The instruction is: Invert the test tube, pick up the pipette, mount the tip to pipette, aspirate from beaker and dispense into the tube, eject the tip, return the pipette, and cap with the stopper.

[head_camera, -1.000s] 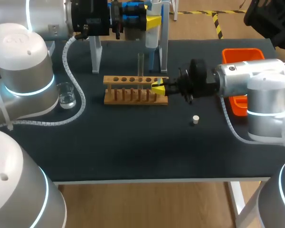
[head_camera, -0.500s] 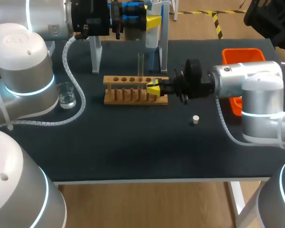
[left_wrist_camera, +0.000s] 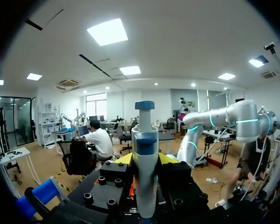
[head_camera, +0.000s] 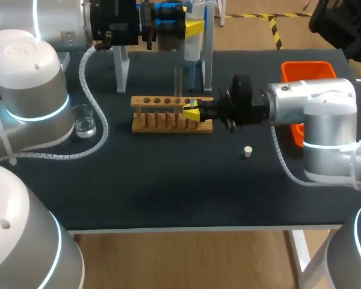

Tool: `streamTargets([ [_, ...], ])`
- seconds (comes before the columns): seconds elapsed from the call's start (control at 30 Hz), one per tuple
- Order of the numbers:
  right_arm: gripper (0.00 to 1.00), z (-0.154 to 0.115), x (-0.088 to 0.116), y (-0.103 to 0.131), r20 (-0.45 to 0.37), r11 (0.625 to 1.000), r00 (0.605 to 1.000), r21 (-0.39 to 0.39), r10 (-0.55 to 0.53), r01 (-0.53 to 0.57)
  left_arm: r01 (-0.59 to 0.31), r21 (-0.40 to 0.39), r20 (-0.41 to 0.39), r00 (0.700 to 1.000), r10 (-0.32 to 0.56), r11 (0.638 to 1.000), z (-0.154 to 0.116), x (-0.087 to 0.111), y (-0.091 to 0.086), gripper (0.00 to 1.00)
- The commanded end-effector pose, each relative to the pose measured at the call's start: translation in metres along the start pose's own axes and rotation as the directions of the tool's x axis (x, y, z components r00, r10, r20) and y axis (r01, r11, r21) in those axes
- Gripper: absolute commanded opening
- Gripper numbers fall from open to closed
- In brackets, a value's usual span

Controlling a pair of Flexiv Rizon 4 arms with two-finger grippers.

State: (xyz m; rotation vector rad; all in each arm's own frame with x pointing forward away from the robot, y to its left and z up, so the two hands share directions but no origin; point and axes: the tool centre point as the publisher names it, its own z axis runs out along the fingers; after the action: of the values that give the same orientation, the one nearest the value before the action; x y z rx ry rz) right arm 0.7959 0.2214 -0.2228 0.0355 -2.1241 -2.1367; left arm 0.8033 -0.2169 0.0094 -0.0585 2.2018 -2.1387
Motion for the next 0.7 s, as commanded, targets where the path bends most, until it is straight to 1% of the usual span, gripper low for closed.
streamTargets([
  [0.03, 0.0, 0.002, 0.0004, -0.0001, 0.005, 1.0, 1.0, 0.0, -0.01, 0.01, -0.001, 0.002, 0.0, 1.0, 0.001, 1.0, -0.0007, 0.0003, 0.0003, 0.0],
  [0.47, 0.0, 0.0019, -0.0004, -0.0006, 0.012, 1.0, 1.0, -0.008, -0.027, 0.028, -0.001, 0.002, 0.0, 1.0, 0.001, 1.0, -0.0007, 0.0003, 0.0003, 0.0],
  [0.7, 0.0, 0.0038, -0.0017, 0.0031, 0.009, 1.0, 1.0, -0.008, -0.026, 0.026, -0.001, 0.002, 0.0, 1.0, 0.001, 1.0, -0.0007, 0.0003, 0.0003, 0.0],
])
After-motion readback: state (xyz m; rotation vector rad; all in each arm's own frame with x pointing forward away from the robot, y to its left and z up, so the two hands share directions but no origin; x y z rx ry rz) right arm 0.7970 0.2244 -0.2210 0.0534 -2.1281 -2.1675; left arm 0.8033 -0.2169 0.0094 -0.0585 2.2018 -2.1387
